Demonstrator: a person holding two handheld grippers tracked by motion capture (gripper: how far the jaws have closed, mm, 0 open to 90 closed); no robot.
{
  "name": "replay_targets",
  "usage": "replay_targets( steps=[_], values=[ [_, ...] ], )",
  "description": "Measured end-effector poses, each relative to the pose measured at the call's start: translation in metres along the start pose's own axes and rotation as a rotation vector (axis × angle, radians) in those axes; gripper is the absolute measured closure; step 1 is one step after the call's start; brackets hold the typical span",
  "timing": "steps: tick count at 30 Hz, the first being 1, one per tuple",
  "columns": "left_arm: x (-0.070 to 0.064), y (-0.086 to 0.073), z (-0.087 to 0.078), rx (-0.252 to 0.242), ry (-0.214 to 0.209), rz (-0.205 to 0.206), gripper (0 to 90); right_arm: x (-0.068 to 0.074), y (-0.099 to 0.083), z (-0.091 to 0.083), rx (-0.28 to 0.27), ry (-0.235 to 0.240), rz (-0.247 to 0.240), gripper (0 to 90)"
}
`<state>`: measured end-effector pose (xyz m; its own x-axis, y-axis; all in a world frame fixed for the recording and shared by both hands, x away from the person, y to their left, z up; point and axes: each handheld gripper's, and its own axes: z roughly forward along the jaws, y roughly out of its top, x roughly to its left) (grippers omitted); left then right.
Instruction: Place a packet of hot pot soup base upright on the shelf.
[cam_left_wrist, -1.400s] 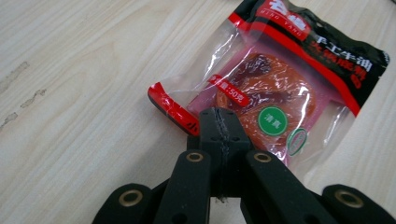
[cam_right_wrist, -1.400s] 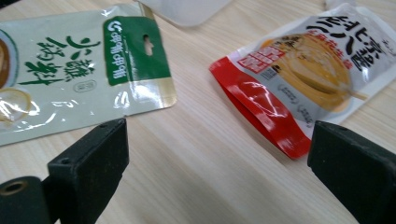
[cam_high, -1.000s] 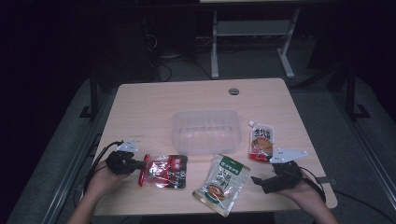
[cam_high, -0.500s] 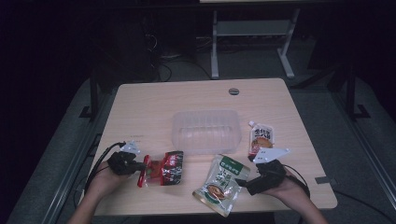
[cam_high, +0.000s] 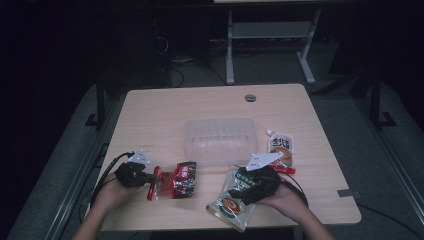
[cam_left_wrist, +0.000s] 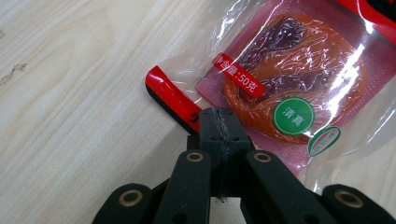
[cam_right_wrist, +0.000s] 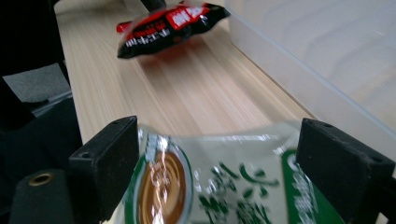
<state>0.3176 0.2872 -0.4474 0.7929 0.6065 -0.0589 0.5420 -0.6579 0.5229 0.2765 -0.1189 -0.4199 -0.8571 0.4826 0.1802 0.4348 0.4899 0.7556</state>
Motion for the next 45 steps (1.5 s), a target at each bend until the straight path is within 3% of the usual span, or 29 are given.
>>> replay_targets(
  steps=[10,21,24,37,45],
  values=[
    [0.001,0.000,0.000,-0.001,-0.006,0.000,89.9,0.005,0.023,0.031,0.021,0.097,0.020,14.1],
    [0.001,0.000,0.000,-0.004,-0.008,-0.011,89.9,0.006,0.038,0.059,-0.001,0.174,0.060,23.0],
    [0.001,-0.001,0.000,-0.006,-0.010,-0.013,89.9,0.007,0.042,0.069,0.015,0.193,0.066,24.2],
    [0.002,-0.002,-0.001,-0.006,-0.009,-0.010,89.9,0.004,0.047,0.111,0.064,0.255,0.105,29.7],
    [0.002,-0.002,-0.001,-0.007,-0.011,-0.014,89.9,0.002,0.049,0.123,0.049,0.294,0.135,32.6]
  ],
)
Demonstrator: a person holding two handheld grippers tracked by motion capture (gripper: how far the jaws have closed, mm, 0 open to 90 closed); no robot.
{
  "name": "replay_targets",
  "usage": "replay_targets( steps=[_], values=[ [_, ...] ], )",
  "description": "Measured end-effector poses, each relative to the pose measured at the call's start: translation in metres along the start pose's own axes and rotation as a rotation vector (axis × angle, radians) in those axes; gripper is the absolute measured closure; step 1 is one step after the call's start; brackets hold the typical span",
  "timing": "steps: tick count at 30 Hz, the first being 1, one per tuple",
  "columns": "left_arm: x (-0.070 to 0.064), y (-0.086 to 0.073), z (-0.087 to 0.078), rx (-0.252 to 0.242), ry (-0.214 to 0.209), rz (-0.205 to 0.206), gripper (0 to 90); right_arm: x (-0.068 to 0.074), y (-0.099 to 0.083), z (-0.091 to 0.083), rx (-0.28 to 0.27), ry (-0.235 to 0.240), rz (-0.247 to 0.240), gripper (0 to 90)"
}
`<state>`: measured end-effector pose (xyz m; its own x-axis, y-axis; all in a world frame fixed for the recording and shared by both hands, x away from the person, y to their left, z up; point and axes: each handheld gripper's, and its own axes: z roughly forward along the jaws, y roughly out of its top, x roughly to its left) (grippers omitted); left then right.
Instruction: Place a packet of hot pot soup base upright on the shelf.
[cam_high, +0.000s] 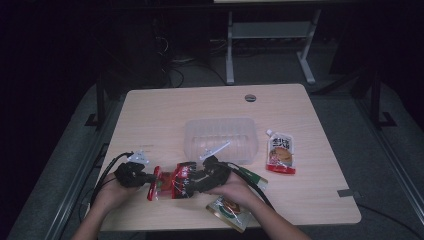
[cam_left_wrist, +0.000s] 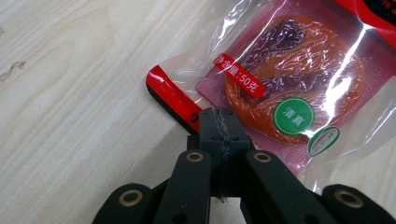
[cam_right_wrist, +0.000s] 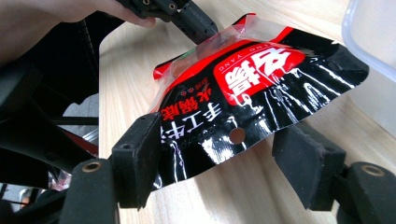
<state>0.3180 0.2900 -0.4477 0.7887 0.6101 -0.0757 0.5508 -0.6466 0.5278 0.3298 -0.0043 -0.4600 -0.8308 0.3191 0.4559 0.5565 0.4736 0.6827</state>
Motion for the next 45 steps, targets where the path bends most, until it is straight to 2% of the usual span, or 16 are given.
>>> replay_targets(
  steps=[2,9,13,16,19,20,25,36,40,43,45],
  values=[
    [0.000,0.000,0.000,0.001,-0.001,0.000,89.9,-0.002,0.000,0.002,0.003,0.003,0.016,33.3],
    [0.000,0.000,0.000,0.001,-0.001,-0.005,90.0,-0.005,0.002,0.004,-0.008,0.024,0.018,40.0],
    [0.000,0.000,0.000,0.002,-0.001,-0.004,90.0,-0.003,0.003,0.001,-0.035,0.029,0.007,51.6],
    [0.000,0.000,0.000,0.002,-0.001,-0.006,90.0,-0.003,0.004,0.001,-0.047,0.031,-0.001,55.0],
    [0.000,0.000,0.000,0.002,0.000,-0.007,90.0,-0.002,0.007,0.002,-0.057,0.040,0.013,60.5],
    [0.000,0.000,0.000,0.001,-0.001,-0.008,89.9,-0.003,0.008,0.003,-0.065,0.040,0.001,62.3],
    [0.000,0.000,0.000,0.000,-0.002,-0.008,90.0,-0.001,0.012,0.003,-0.087,0.058,0.019,69.7],
    [-0.001,0.001,0.001,-0.006,-0.007,-0.006,90.0,0.005,0.013,0.002,-0.104,0.053,-0.023,88.8],
    [-0.003,0.002,0.001,-0.003,-0.004,0.003,90.0,0.006,0.014,0.001,-0.111,0.060,-0.056,90.0],
    [-0.003,0.002,0.001,-0.003,-0.035,0.017,89.9,0.007,0.015,-0.002,-0.122,0.084,-0.062,90.0],
    [-0.003,0.002,0.000,-0.027,-0.054,0.006,89.9,0.007,0.016,-0.007,-0.137,0.107,-0.059,90.0]
  ],
)
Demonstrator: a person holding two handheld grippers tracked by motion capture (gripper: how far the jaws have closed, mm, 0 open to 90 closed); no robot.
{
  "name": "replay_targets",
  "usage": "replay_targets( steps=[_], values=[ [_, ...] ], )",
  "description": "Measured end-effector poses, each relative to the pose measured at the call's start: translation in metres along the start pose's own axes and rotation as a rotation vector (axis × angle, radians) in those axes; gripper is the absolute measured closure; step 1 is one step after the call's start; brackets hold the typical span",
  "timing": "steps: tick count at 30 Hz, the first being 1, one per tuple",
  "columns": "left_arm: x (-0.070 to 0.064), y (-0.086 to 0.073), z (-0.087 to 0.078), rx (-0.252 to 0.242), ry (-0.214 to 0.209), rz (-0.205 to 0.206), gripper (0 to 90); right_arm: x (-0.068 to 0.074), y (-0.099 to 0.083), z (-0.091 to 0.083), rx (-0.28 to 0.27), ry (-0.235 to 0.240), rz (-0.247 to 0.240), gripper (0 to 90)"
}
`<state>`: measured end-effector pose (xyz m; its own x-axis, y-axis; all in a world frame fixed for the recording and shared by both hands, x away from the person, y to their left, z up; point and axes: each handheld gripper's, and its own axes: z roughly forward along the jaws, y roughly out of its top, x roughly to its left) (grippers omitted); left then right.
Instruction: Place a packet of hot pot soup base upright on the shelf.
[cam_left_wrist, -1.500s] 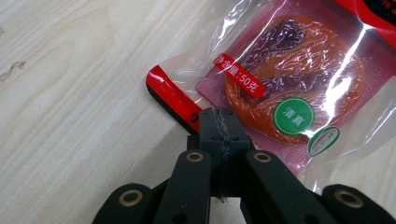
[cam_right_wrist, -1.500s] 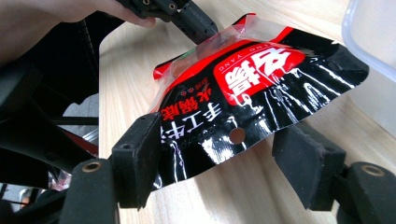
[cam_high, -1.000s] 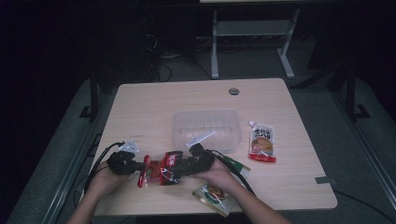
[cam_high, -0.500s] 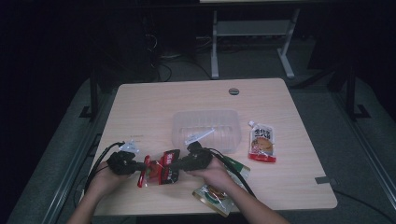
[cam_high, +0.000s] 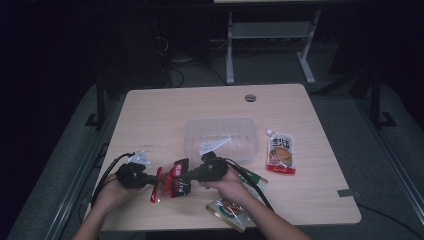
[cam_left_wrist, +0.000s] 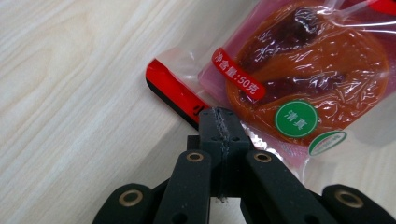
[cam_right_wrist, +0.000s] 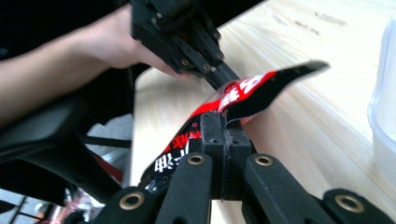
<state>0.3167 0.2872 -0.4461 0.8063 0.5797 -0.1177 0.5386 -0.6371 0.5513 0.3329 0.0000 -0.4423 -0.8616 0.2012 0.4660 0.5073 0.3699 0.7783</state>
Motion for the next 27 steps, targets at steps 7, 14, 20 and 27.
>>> replay_targets(
  steps=[7,14,20,27],
  values=[
    [-0.003,0.003,-0.010,-0.064,-0.013,-0.006,89.9,0.008,0.005,-0.013,-0.056,0.066,-0.001,90.0],
    [-0.004,0.004,-0.018,-0.091,0.003,-0.009,85.6,0.016,0.010,-0.022,-0.090,0.108,-0.013,90.0],
    [-0.003,0.004,-0.023,-0.082,0.033,-0.017,72.3,0.021,0.015,-0.032,-0.120,0.111,-0.029,90.0],
    [-0.012,0.000,-0.024,-0.074,0.035,-0.032,56.4,0.025,0.019,-0.052,-0.145,0.102,-0.044,90.0]
  ],
)
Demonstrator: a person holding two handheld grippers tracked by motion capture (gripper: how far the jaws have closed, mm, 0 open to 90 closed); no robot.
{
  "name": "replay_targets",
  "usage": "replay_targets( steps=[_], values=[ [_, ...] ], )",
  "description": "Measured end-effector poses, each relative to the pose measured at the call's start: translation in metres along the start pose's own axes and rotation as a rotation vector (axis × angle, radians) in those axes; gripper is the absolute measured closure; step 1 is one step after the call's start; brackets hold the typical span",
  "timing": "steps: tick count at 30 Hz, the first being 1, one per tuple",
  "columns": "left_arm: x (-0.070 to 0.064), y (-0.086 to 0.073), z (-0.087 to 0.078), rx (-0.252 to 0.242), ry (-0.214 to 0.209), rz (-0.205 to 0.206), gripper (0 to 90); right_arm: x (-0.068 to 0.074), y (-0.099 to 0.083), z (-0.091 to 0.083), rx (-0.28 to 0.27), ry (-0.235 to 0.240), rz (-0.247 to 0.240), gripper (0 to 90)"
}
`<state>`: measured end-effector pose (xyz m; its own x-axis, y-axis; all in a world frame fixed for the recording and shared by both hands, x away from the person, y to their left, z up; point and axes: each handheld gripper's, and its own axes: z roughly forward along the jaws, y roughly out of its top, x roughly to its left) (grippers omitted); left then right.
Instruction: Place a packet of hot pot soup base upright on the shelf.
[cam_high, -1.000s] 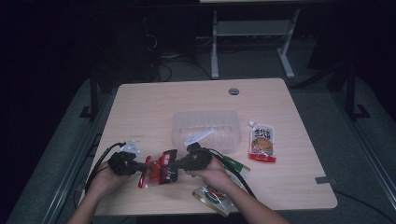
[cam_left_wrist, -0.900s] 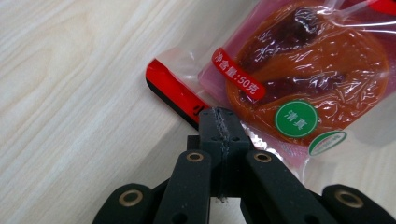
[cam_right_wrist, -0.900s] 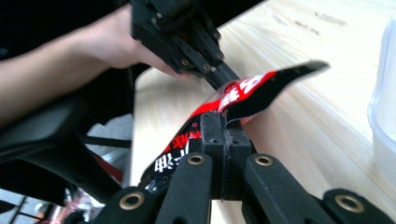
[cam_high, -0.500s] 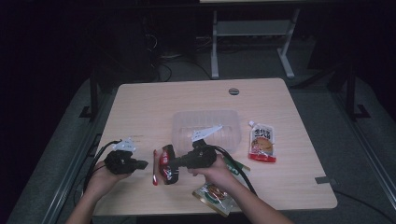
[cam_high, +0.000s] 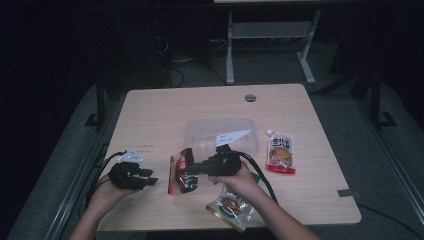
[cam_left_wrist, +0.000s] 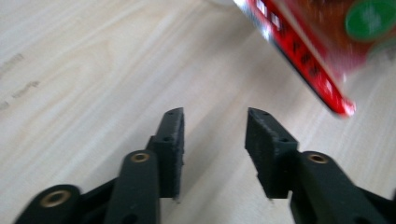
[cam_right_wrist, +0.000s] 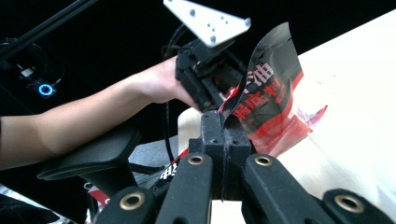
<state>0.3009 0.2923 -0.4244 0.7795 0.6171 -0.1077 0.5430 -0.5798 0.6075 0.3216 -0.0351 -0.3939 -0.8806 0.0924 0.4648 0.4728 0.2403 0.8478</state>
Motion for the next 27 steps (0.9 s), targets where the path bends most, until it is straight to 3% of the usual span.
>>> replay_targets(
  steps=[14,20,27],
  values=[
    [-0.023,-0.017,-0.002,0.008,-0.015,-0.012,42.0,0.012,0.017,-0.042,-0.057,-0.028,-0.039,90.0],
    [-0.024,-0.017,0.003,0.017,-0.015,0.010,34.1,0.013,0.024,-0.057,-0.081,-0.062,-0.053,90.0],
    [-0.024,-0.018,0.007,0.014,-0.024,0.022,33.2,0.011,0.032,-0.063,-0.079,-0.109,-0.067,90.0]
  ],
)
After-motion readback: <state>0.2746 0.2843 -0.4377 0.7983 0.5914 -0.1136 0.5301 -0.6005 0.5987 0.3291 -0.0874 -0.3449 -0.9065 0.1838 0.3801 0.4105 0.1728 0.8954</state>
